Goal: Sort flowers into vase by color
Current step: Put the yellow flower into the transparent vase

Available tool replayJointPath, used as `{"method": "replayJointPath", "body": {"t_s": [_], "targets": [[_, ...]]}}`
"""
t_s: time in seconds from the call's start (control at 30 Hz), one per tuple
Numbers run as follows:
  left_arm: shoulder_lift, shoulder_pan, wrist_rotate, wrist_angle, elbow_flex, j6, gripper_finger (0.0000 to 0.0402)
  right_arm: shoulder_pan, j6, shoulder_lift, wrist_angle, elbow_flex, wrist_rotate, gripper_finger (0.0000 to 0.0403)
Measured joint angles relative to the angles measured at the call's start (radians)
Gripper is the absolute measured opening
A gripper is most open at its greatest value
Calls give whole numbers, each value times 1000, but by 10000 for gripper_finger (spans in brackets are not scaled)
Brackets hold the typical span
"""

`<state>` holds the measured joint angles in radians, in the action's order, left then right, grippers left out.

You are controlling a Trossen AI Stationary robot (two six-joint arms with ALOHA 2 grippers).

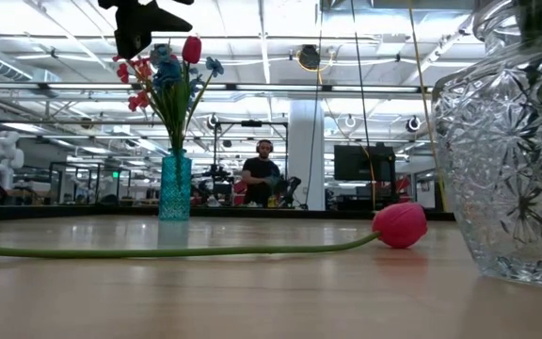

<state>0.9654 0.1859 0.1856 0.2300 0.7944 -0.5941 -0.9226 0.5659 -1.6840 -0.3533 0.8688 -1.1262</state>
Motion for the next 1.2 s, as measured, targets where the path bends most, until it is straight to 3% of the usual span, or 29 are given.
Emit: {"method": "replayJointPath", "body": {"t_s": [0.6,0.97,1.2], "targets": [[0,0,0,-5,0,-3,162,-1,51,1,34,0,83,11],[0,0,1,-4,0,-19,162,-4,10,32,39,0,140,83],[0,0,1,-4,0,-28,162,-15,-54,94,62,0,169,95]]}}
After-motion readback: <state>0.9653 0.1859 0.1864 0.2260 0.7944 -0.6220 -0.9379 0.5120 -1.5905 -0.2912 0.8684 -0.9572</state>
